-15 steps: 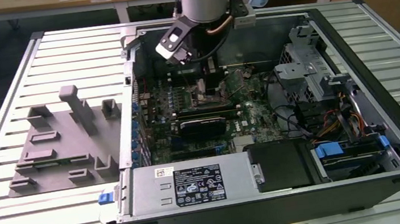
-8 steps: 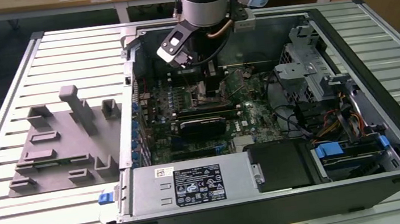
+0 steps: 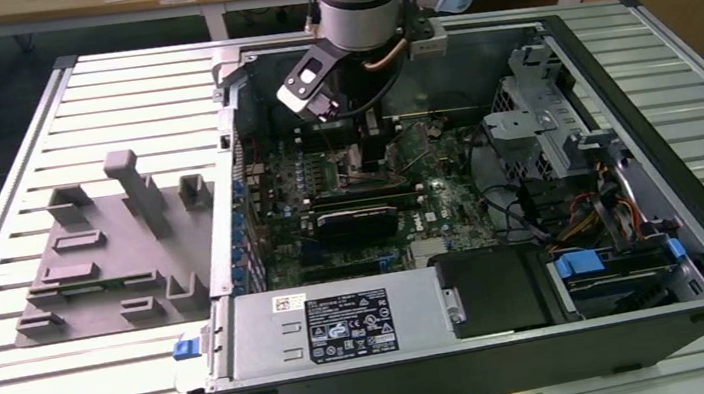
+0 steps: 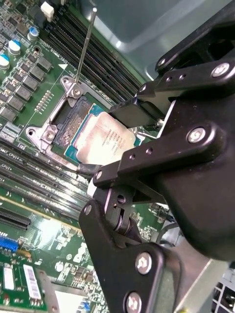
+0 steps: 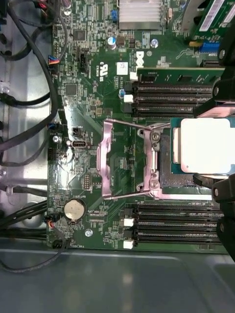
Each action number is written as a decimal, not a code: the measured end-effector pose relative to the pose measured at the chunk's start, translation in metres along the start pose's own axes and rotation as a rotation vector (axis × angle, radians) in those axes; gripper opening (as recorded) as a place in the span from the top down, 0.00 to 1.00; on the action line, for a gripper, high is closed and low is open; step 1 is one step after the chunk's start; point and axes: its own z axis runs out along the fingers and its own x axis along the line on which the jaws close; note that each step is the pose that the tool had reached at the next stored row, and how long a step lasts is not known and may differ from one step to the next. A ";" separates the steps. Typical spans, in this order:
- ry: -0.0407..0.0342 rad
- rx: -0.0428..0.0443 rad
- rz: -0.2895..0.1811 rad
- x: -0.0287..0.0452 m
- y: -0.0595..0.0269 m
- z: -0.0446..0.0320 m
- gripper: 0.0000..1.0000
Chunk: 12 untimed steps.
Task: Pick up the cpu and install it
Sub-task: 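Place the cpu into insertion slot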
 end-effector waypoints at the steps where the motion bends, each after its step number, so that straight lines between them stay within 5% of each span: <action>1: -0.0002 0.0000 0.000 0.0005 0.0000 0.0011 0.46; 12: -0.0011 0.0000 0.000 0.0037 0.0001 0.0121 0.46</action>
